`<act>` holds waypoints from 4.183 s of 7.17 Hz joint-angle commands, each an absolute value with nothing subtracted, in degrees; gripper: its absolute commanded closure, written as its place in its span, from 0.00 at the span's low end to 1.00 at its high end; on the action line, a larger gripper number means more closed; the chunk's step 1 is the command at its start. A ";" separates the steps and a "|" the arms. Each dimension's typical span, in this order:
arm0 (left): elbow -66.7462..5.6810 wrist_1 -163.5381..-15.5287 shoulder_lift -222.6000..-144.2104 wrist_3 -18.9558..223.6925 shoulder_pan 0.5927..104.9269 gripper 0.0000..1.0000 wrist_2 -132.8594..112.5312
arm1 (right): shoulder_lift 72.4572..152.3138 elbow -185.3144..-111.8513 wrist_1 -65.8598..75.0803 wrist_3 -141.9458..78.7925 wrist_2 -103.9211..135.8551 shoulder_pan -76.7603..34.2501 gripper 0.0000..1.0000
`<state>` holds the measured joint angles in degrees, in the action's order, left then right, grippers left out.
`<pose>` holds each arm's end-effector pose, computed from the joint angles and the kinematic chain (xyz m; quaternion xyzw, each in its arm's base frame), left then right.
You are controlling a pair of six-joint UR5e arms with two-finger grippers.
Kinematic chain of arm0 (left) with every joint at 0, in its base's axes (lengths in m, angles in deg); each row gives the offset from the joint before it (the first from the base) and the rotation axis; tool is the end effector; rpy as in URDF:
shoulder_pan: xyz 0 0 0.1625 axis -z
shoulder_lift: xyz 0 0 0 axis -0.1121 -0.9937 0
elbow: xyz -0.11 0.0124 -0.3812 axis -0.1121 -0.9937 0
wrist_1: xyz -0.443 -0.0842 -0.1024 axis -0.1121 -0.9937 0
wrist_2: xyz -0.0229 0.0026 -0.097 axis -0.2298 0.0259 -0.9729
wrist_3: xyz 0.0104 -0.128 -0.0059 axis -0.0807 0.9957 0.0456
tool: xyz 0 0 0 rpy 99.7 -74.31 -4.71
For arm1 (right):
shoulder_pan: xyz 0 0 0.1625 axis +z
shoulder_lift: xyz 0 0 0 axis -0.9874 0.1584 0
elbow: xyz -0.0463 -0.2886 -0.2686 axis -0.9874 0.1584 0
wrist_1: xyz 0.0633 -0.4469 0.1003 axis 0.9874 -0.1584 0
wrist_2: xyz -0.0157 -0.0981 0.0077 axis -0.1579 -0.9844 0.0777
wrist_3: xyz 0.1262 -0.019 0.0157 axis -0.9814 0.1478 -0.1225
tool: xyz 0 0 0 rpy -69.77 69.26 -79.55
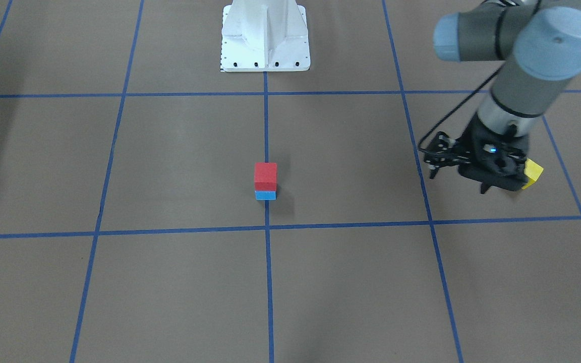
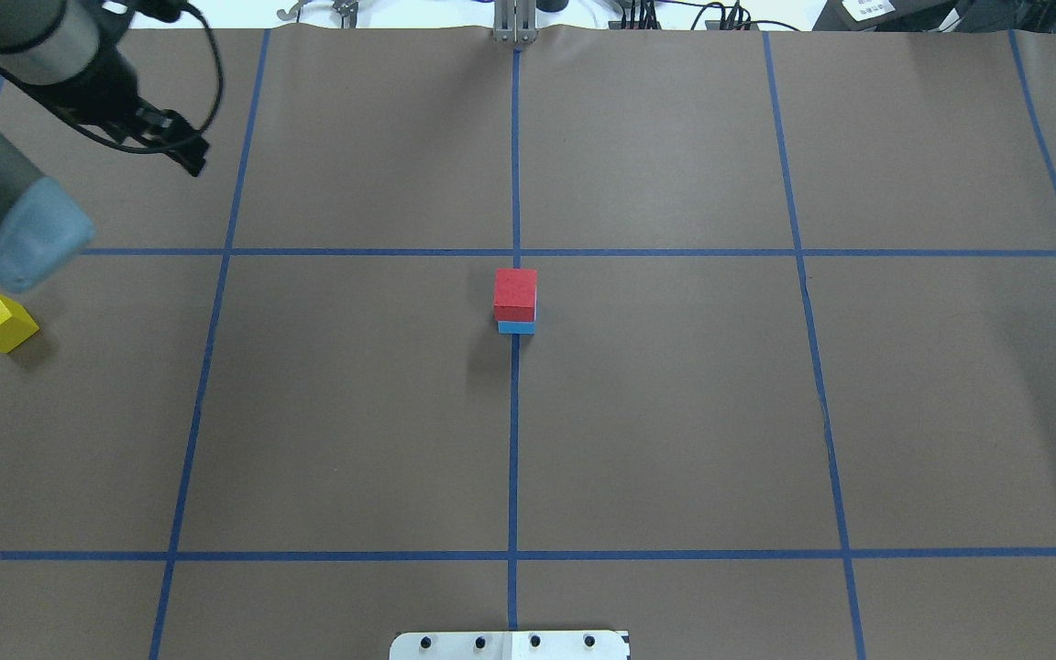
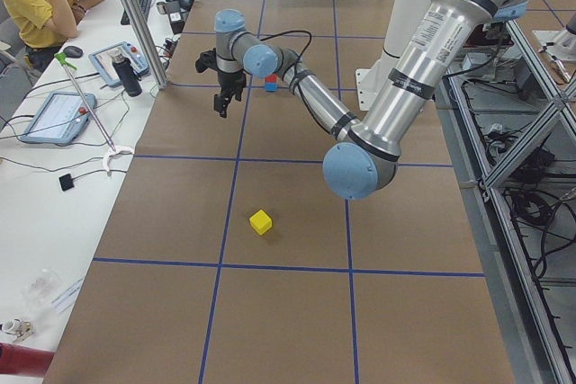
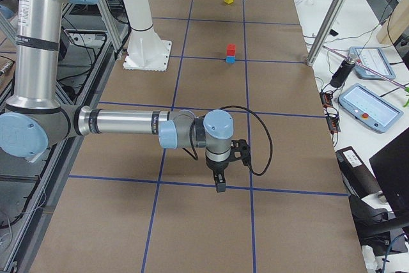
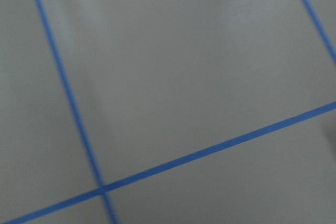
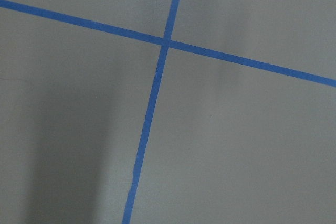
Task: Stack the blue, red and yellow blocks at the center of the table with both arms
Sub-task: 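Move the left gripper back toward the yellow cube, then lower the left gripper onto the yellow cube and close it, then carry the yellow cube with the left gripper above the red cube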
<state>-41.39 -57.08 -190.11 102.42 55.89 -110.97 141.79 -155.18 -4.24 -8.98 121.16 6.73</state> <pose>0.2523 -0.6200 0.2843 0.1495 0.3453 0.1798 0.9089 0.0335 -0.4886 0.6446 0.0493 -0.3256 -0.0831 0.9405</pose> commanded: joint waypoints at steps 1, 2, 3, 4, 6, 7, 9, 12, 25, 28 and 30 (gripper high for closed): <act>-37.50 -59.02 -180.64 82.79 66.31 0.00 -115.61 | 141.81 -154.56 -4.16 -9.19 121.62 7.00 0.00; -33.47 -64.69 -177.29 78.71 68.43 0.00 -118.07 | 141.63 -154.55 -4.16 -9.19 121.62 7.00 0.00; -30.73 -73.62 -171.78 78.59 68.36 0.00 -119.57 | 141.72 -154.55 -4.16 -9.10 121.62 7.00 0.00; -29.49 -81.89 -168.42 81.63 68.19 0.00 -119.67 | 141.63 -154.55 -4.16 -9.10 121.62 7.00 0.00; -29.74 -91.67 -166.99 98.30 63.39 0.00 -119.24 | 141.28 -154.55 -3.90 -9.10 121.62 7.00 0.00; -29.30 -96.34 -165.67 104.54 59.52 0.00 -118.54 | 141.28 -154.55 -3.81 -9.10 121.62 7.00 0.00; -28.17 -102.08 -163.12 106.71 56.06 0.00 -115.64 | 141.02 -154.46 -3.81 -9.10 121.62 7.00 0.00; -27.98 -105.62 -160.65 102.87 56.05 0.00 -115.46 | 141.02 -154.47 -3.81 -9.10 121.62 7.00 0.00; -22.97 -105.97 -162.49 98.71 51.75 0.62 -112.56 | 141.02 -154.55 -3.81 -9.19 121.70 7.00 0.00; -28.05 -104.57 -162.76 99.58 51.84 1.00 -113.78 | 141.02 -154.55 -3.72 -9.01 121.70 7.00 0.00; -30.43 -98.88 -168.00 108.23 51.84 1.00 -113.70 | 141.02 -154.47 -3.72 -9.01 121.70 7.00 0.00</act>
<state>-28.74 -102.39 -164.75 102.63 51.83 -113.68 141.02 -154.53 -3.72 -9.02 121.70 7.00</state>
